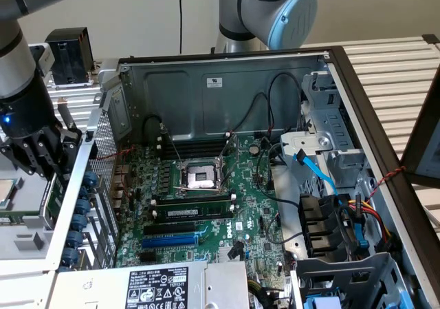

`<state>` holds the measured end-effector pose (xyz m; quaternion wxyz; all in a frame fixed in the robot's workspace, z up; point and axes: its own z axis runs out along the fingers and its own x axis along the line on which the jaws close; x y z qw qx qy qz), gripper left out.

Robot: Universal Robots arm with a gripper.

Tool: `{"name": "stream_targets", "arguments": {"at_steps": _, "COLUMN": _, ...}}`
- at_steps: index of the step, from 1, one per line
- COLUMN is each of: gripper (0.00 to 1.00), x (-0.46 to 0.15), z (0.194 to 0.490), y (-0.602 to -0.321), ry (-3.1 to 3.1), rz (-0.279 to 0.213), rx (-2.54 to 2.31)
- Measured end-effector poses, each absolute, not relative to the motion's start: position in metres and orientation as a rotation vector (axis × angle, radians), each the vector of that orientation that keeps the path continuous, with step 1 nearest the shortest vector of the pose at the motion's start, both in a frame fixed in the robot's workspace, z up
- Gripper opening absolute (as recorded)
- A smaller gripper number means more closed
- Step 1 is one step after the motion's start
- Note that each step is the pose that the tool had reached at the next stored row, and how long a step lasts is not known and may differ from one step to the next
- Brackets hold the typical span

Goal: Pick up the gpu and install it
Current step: 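Pick up the gpu and move the gpu toward the slot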

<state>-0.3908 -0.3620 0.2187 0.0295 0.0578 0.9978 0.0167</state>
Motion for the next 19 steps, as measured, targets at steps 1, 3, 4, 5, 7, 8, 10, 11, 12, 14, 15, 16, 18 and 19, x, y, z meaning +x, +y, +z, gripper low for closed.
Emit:
{"name": "stream_targets", "arguments": {"at_steps": 1, "gripper": 0.28, "x": -0.391, "z": 0.219, "y": -0.362, "ry": 3.077, "rz": 0.052, "rx": 0.178}}
{"name": "stream_targets", "arguments": {"at_steps": 3, "gripper": 0.28, "x": -0.391, "z": 0.219, "y": -0.362, "ry": 3.077, "rz": 0.052, "rx": 0.178}}
{"name": "stream_targets", "arguments": {"at_steps": 4, "gripper": 0.28, "x": -0.391, "z": 0.219, "y": -0.362, "ry": 3.077, "rz": 0.052, "rx": 0.178}}
{"name": "stream_targets", "arguments": {"at_steps": 5, "gripper": 0.28, "x": -0.391, "z": 0.22, "y": -0.362, "ry": 3.077, "rz": 0.052, "rx": 0.178}}
{"name": "stream_targets", "arguments": {"at_steps": 7, "gripper": 0.28, "x": -0.391, "z": 0.223, "y": -0.362, "ry": 3.077, "rz": 0.052, "rx": 0.178}}
{"name": "stream_targets", "arguments": {"at_steps": 8, "gripper": 0.28, "x": -0.391, "z": 0.224, "y": -0.362, "ry": 3.077, "rz": 0.052, "rx": 0.178}}
{"name": "stream_targets", "arguments": {"at_steps": 10, "gripper": 0.28, "x": -0.391, "z": 0.227, "y": -0.362, "ry": 3.079, "rz": 0.052, "rx": 0.178}}
{"name": "stream_targets", "arguments": {"at_steps": 11, "gripper": 0.28, "x": -0.391, "z": 0.23, "y": -0.362, "ry": 3.08, "rz": 0.052, "rx": 0.178}}
{"name": "stream_targets", "arguments": {"at_steps": 12, "gripper": 0.28, "x": -0.391, "z": 0.234, "y": -0.362, "ry": 3.081, "rz": 0.052, "rx": 0.179}}
{"name": "stream_targets", "arguments": {"at_steps": 14, "gripper": 0.28, "x": -0.391, "z": 0.243, "y": -0.362, "ry": 3.082, "rz": 0.052, "rx": 0.179}}
{"name": "stream_targets", "arguments": {"at_steps": 15, "gripper": 0.28, "x": -0.391, "z": 0.247, "y": -0.362, "ry": 3.083, "rz": 0.052, "rx": 0.179}}
{"name": "stream_targets", "arguments": {"at_steps": 16, "gripper": 0.28, "x": -0.391, "z": 0.252, "y": -0.362, "ry": 3.083, "rz": 0.052, "rx": 0.179}}
{"name": "stream_targets", "arguments": {"at_steps": 18, "gripper": 0.28, "x": -0.391, "z": 0.261, "y": -0.362, "ry": 3.085, "rz": 0.051, "rx": 0.179}}
{"name": "stream_targets", "arguments": {"at_steps": 19, "gripper": 0.28, "x": -0.391, "z": 0.265, "y": -0.362, "ry": 3.086, "rz": 0.051, "rx": 0.179}}
